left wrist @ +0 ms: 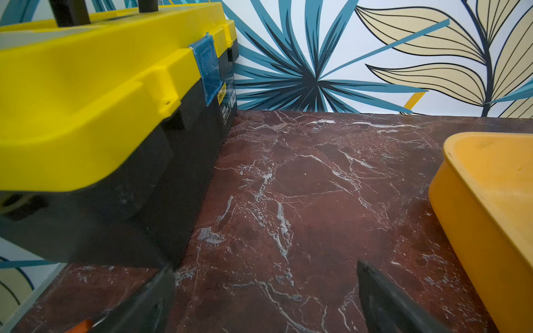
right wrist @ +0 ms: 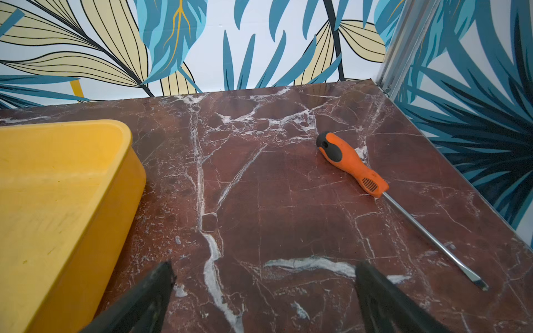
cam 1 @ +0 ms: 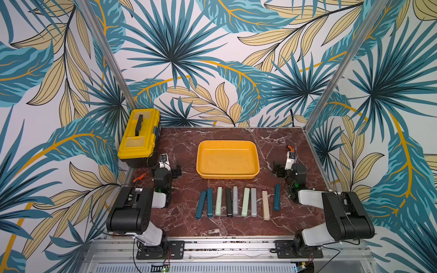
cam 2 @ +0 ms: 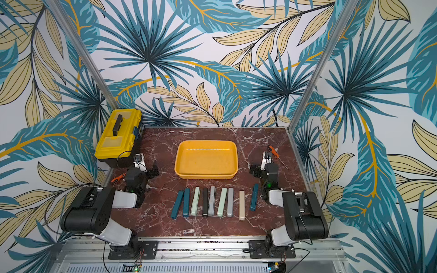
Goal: Put the pruning pliers into the storage box
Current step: Pick up the pruning pliers from the center of the board.
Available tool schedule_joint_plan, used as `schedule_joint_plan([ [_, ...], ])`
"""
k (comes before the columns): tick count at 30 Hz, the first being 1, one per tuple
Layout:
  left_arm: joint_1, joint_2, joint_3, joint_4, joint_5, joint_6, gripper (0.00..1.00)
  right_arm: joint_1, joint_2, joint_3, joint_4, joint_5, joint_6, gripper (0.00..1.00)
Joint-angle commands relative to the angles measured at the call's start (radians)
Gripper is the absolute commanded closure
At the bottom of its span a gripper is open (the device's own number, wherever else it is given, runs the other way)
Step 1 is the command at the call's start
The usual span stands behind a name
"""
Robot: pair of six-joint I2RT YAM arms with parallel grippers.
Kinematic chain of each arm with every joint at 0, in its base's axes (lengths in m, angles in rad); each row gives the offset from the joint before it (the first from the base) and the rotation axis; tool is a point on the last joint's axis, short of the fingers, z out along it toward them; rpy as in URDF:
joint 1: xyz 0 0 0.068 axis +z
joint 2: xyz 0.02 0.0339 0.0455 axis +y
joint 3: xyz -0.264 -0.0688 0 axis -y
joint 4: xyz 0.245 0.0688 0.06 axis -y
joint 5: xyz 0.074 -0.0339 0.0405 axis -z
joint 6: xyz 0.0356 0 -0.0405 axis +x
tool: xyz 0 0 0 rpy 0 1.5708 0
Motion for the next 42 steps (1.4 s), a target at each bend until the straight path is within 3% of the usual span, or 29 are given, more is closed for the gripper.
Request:
schedule_joint_plan([
  [1,0.004,0.004,0.019,0.023,-0.006,0.007,0.00,0.005,0.008,-0.005,0.026,-0.012,-0.015,0.01],
  [28,-0.002,0.007,0.017,0.031,-0.015,0.009,0.00,0.005,-0.004,0.008,-0.006,0.014,-0.003,0.01],
  [33,-0.002,0.005,0.014,0.035,-0.016,0.011,0.06,0.005,-0.002,0.010,-0.012,0.017,-0.001,0.01],
  [38,-0.029,-0.033,0.007,0.026,-0.059,0.031,0.02,0.006,-0.028,0.008,-0.009,0.048,0.006,0.01],
  [42,-0.064,-0.119,0.066,-0.166,-0.126,0.045,0.00,0.005,-0.114,0.039,-0.137,0.117,0.034,0.01],
])
